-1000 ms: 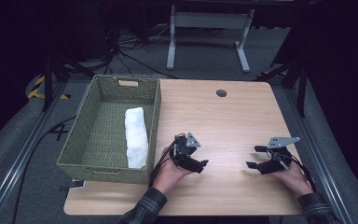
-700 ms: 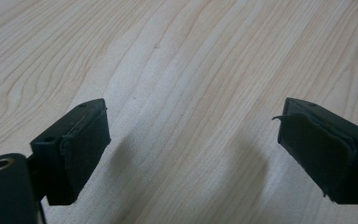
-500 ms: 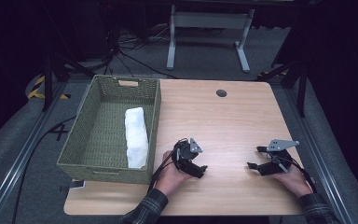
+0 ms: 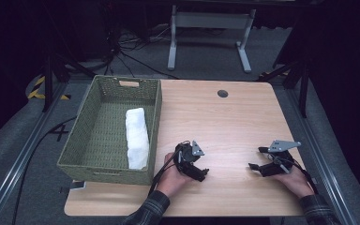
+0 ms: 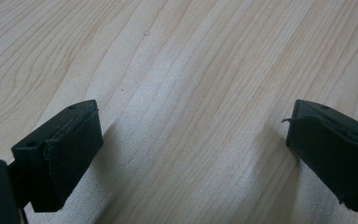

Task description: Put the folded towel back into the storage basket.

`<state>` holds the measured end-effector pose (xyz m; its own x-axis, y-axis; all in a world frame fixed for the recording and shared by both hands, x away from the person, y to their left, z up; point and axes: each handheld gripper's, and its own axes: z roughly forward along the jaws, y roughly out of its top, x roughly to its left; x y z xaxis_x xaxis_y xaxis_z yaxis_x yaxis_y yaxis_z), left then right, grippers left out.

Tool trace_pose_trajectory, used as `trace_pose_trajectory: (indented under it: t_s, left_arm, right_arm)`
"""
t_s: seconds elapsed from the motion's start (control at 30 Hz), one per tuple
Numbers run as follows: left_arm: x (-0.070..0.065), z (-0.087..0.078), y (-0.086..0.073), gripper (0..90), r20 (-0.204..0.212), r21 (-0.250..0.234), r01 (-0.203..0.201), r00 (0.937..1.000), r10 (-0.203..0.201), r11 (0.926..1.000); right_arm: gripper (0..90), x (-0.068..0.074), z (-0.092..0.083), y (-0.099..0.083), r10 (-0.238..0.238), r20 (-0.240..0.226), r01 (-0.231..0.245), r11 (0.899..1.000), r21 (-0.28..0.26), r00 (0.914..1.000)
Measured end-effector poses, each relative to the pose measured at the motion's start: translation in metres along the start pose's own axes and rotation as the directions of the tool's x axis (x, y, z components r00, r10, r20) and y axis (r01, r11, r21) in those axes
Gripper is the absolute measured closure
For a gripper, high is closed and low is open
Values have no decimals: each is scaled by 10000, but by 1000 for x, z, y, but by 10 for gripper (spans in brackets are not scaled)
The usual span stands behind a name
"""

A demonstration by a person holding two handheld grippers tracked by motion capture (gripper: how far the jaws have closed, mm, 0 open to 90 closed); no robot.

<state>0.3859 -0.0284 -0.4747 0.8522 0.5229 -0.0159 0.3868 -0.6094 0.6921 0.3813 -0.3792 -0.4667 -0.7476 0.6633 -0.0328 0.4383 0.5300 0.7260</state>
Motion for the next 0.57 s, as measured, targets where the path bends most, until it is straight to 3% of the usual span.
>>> trace_pose_trajectory:
  t_s: [0.57]
  left_arm:
    - [0, 0, 0, 39, 10, 6, -2, 10000, 2, 10000]
  right_arm:
    - [125, 0, 1, 0, -6, -52, 6, 10000, -2, 10000]
